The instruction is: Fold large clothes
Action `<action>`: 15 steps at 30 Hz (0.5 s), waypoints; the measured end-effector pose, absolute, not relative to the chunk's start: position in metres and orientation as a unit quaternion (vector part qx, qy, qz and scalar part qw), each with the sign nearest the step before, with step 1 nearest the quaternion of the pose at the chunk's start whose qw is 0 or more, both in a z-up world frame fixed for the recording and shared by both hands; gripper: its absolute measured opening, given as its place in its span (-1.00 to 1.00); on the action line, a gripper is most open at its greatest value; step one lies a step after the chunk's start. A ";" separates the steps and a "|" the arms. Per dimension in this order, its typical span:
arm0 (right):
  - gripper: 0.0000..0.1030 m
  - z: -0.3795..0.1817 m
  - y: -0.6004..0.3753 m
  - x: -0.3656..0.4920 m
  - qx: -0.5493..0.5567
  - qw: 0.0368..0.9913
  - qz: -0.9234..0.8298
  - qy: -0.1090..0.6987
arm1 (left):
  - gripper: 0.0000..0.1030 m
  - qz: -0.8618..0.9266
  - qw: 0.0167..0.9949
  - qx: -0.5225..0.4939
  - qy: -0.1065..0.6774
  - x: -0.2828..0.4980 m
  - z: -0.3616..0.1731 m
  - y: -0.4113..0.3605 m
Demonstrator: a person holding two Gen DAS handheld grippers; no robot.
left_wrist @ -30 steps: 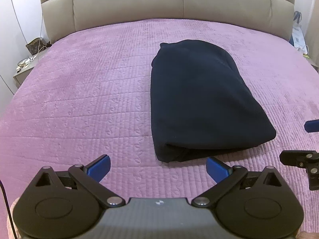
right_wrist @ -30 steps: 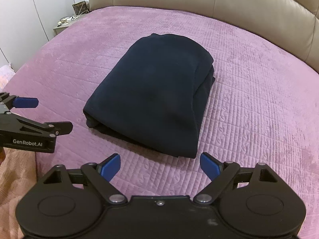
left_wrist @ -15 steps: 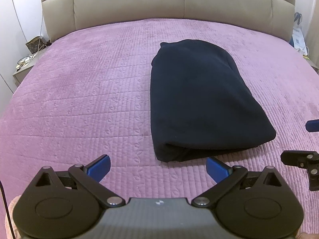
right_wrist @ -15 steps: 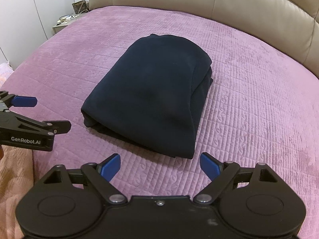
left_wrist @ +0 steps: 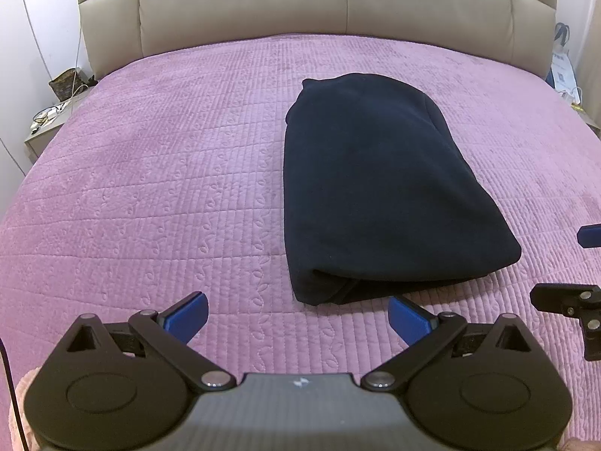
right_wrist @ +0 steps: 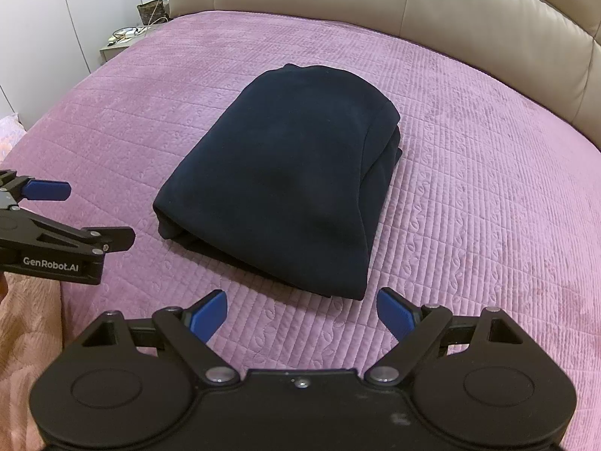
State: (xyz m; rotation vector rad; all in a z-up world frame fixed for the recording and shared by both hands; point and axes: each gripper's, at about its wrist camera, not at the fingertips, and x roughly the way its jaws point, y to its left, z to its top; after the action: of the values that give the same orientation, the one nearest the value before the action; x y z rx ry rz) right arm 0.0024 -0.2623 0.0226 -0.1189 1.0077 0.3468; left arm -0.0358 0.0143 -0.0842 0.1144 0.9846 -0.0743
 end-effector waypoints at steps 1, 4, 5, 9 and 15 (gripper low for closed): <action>0.97 0.023 -0.262 0.002 -0.058 0.860 0.165 0.480 | 1.00 -0.036 0.879 0.055 0.472 -0.036 -0.084 0.014; 0.97 0.023 -0.263 0.002 -0.057 0.860 0.167 0.479 | 1.00 -0.035 0.879 0.054 0.472 -0.036 -0.084 0.015; 0.97 0.022 -0.263 0.002 -0.058 0.860 0.168 0.479 | 1.00 -0.035 0.879 0.054 0.472 -0.036 -0.084 0.015; 0.97 0.022 -0.264 0.003 -0.059 0.859 0.169 0.479 | 1.00 -0.034 0.879 0.053 0.472 -0.036 -0.084 0.015; 0.97 0.022 -0.263 0.002 -0.061 0.858 0.171 0.480 | 1.00 -0.039 0.878 0.050 0.474 -0.036 -0.084 0.016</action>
State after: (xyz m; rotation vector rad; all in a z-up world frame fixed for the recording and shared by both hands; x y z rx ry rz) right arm 0.0024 -0.2625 0.0217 -0.1288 1.0072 0.3595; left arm -0.0357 0.0155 -0.0840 0.1037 0.9882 -0.0808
